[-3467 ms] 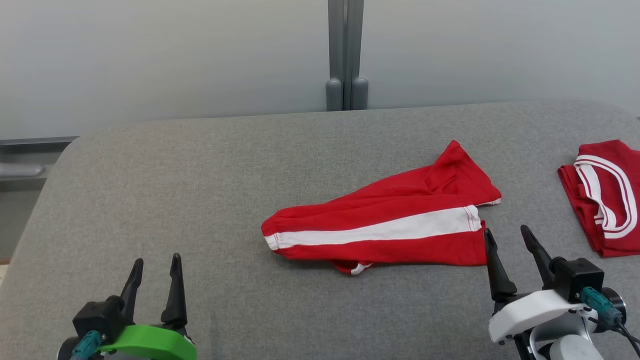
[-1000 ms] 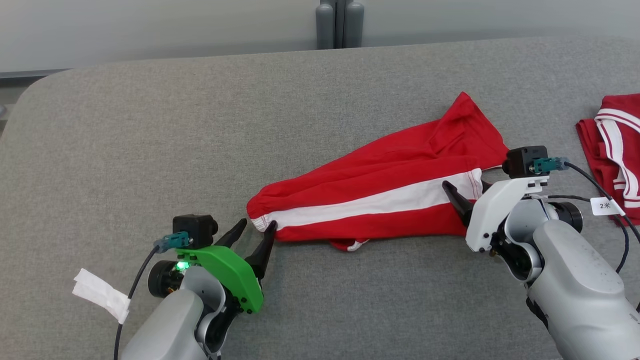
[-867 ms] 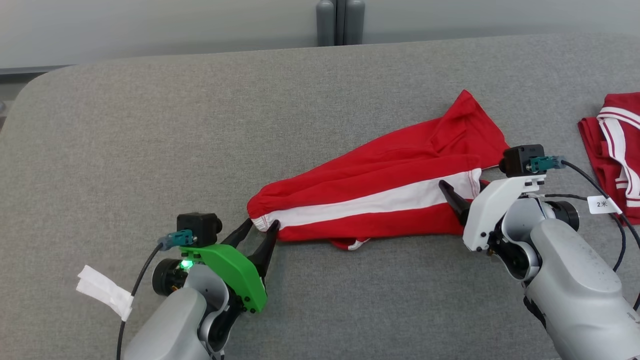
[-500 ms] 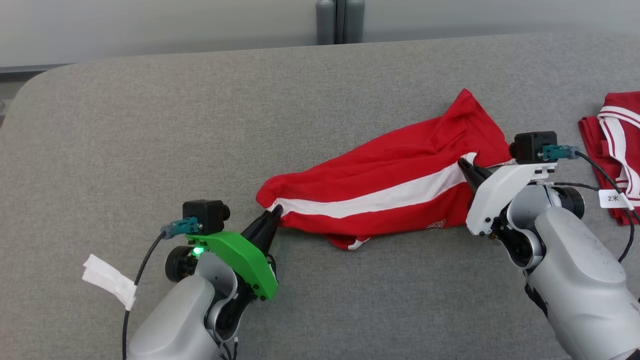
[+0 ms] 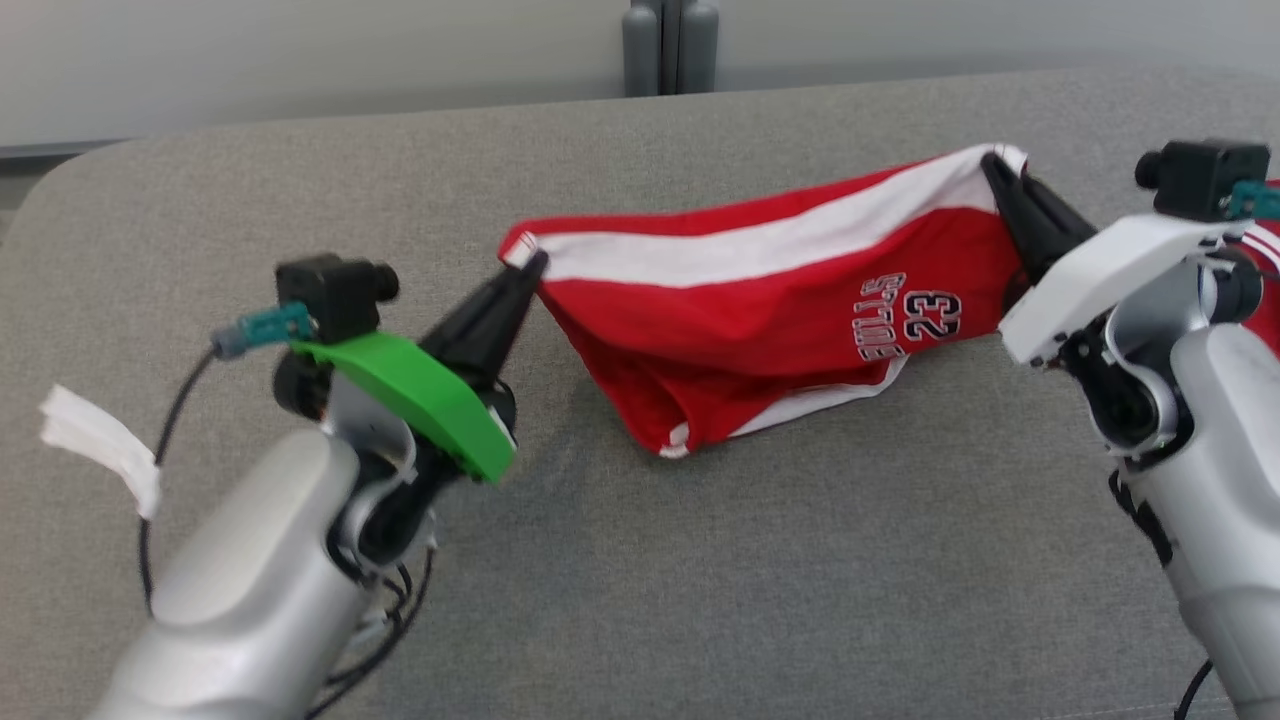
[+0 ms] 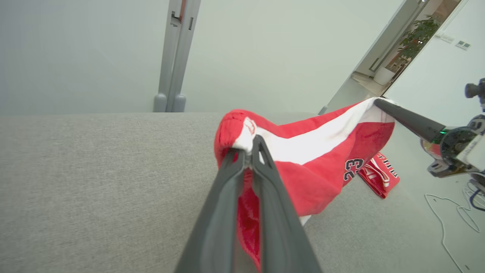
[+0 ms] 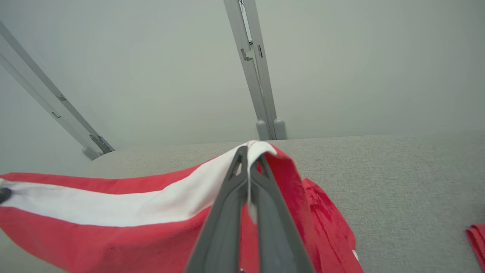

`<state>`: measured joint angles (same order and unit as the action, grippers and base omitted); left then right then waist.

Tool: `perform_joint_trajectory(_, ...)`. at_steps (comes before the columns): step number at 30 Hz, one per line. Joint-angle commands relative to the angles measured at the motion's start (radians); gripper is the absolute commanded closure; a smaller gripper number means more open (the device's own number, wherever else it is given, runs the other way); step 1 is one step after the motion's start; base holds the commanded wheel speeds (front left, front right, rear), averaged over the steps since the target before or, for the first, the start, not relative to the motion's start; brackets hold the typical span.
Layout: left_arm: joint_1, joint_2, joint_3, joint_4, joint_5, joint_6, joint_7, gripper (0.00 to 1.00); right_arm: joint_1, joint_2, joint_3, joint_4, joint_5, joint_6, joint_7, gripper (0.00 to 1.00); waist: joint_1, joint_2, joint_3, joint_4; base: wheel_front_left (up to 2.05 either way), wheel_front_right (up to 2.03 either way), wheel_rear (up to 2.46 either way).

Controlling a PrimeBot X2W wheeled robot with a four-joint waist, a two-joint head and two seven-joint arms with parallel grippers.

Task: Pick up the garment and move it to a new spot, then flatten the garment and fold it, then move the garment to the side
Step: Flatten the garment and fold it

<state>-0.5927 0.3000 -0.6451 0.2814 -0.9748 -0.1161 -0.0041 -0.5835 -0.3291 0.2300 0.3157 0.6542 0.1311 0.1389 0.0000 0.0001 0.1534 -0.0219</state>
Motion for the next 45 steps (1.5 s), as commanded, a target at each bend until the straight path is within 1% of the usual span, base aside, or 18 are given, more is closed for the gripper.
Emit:
perform_joint_trajectory(1, -0.063, 0.016, 0.010, 0.003, 0.018, 0.013, 0.011, 1.00, -0.061, -0.002, -0.006, -0.015, 0.006, -0.001, 0.014, 1.00, 0.0000, -0.0001, 0.077, -0.022, 0.00, 0.00, 0.00)
perform_joint_trajectory(3, -0.148, 0.023, 0.019, 0.015, 0.052, 0.030, 0.027, 1.00, -0.138, -0.022, -0.001, -0.007, -0.030, -0.001, 0.023, 1.00, 0.0000, -0.0001, 0.133, -0.036, 0.00, 0.00, 0.00)
perform_joint_trajectory(5, -0.241, 0.019, 0.034, 0.042, 0.075, 0.040, 0.030, 1.00, -0.233, -0.014, -0.006, 0.024, -0.039, -0.001, 0.011, 1.00, 0.0000, -0.0001, 0.191, -0.050, 0.00, 0.00, 0.00)
perform_joint_trajectory(7, -0.348, 0.017, 0.037, 0.077, 0.115, 0.043, 0.031, 1.00, -0.357, -0.015, -0.013, 0.056, -0.062, -0.001, -0.028, 1.00, 0.0000, -0.0001, 0.253, -0.063, 0.00, 0.00, 0.00)
perform_joint_trajectory(9, -0.461, 0.032, 0.024, 0.126, 0.192, 0.045, 0.009, 1.00, -0.467, 0.001, -0.011, 0.102, -0.091, -0.001, -0.084, 1.00, 0.0000, -0.0001, 0.301, -0.082, 0.00, 0.00, 0.00)
perform_joint_trajectory(11, -0.562, 0.017, 0.038, 0.172, 0.229, 0.046, -0.039, 1.00, -0.575, 0.012, -0.014, 0.147, -0.115, -0.001, -0.153, 1.00, 0.0000, -0.0001, 0.339, -0.097, 0.00, 0.00, 0.00)
perform_joint_trajectory(13, -0.653, -0.003, 0.066, 0.208, 0.252, 0.054, -0.115, 1.00, -0.667, 0.020, -0.012, 0.183, -0.148, -0.001, -0.230, 1.00, 0.0000, -0.0001, 0.364, -0.106, 0.00, 0.00, 0.00)
perform_joint_trajectory(15, -0.750, -0.029, 0.093, 0.254, 0.285, 0.051, -0.213, 1.00, -0.770, 0.034, -0.021, 0.223, -0.197, -0.001, -0.354, 1.00, 0.0000, -0.0001, 0.378, -0.113, 0.00, 0.00, 0.00)
perform_joint_trajectory(18, -0.797, -0.055, 0.115, 0.267, 0.289, 0.028, -0.248, 1.00, -0.821, 0.039, -0.032, 0.236, -0.233, -0.001, -0.394, 1.00, 0.0000, -0.0001, 0.378, -0.111, 0.00, 0.00, 0.00)
perform_joint_trajectory(19, -0.794, -0.066, 0.120, 0.270, 0.273, 0.015, -0.254, 1.00, -0.820, 0.040, -0.026, 0.243, -0.242, -0.001, -0.397, 1.00, 0.0000, -0.0001, 0.373, -0.107, 0.00, 0.00, 0.00)
perform_joint_trajectory(20, -0.776, -0.070, 0.122, 0.278, 0.270, 0.001, -0.259, 1.00, -0.804, 0.030, 0.007, 0.246, -0.259, -0.001, -0.403, 1.00, 0.0000, -0.0001, 0.368, -0.103, 0.00, 0.00, 0.00)
perform_joint_trajectory(23, -0.711, -0.076, 0.099, 0.311, 0.260, -0.009, -0.260, 1.00, -0.735, 0.005, 0.076, 0.252, -0.266, -0.001, -0.404, 1.00, 0.0000, -0.0001, 0.359, -0.095, 0.00, 0.00, 0.00)
perform_joint_trajectory(27, -0.596, -0.092, 0.049, 0.338, 0.224, -0.014, -0.261, 1.00, -0.609, -0.045, 0.184, 0.255, -0.209, -0.001, -0.398, 1.00, 0.0000, -0.0001, 0.332, -0.082, 0.00, 0.00, 0.00)
perform_joint_trajectory(29, -0.518, -0.085, -0.001, 0.332, 0.202, -0.015, -0.261, 1.00, -0.526, -0.071, 0.227, 0.244, -0.157, -0.001, -0.372, 1.00, 0.0000, -0.0001, 0.312, -0.078, 0.00, 0.00, 0.00)
perform_joint_trajectory(34, -0.337, -0.047, -0.120, 0.297, 0.131, -0.015, -0.261, 1.00, -0.311, -0.161, 0.325, 0.156, -0.004, -0.001, -0.221, 1.00, 0.0000, -0.0001, 0.236, -0.077, 0.00, 0.00, 0.00)
perform_joint_trajectory(39, -0.182, 0.005, -0.221, 0.248, 0.069, -0.015, -0.260, 1.00, -0.120, -0.263, 0.383, -0.015, 0.124, -0.001, -0.055, 1.00, 0.0000, -0.0001, 0.143, -0.082, 0.00, 0.00, 0.00)
perform_joint_trajectory(43, -0.057, 0.081, -0.324, 0.184, 0.030, -0.015, -0.230, 1.00, 0.042, -0.357, 0.392, -0.156, 0.201, -0.001, 0.076, 1.00, 0.0000, -0.0001, 0.070, -0.087, 0.00, 0.00, 0.00)
perform_joint_trajectory(45, -0.006, 0.121, -0.351, 0.154, 0.013, -0.015, -0.213, 1.00, 0.121, -0.373, 0.379, -0.216, 0.262, 0.000, 0.141, 1.00, 0.0000, -0.0001, 0.045, -0.091, 0.00, 0.00, 0.00)
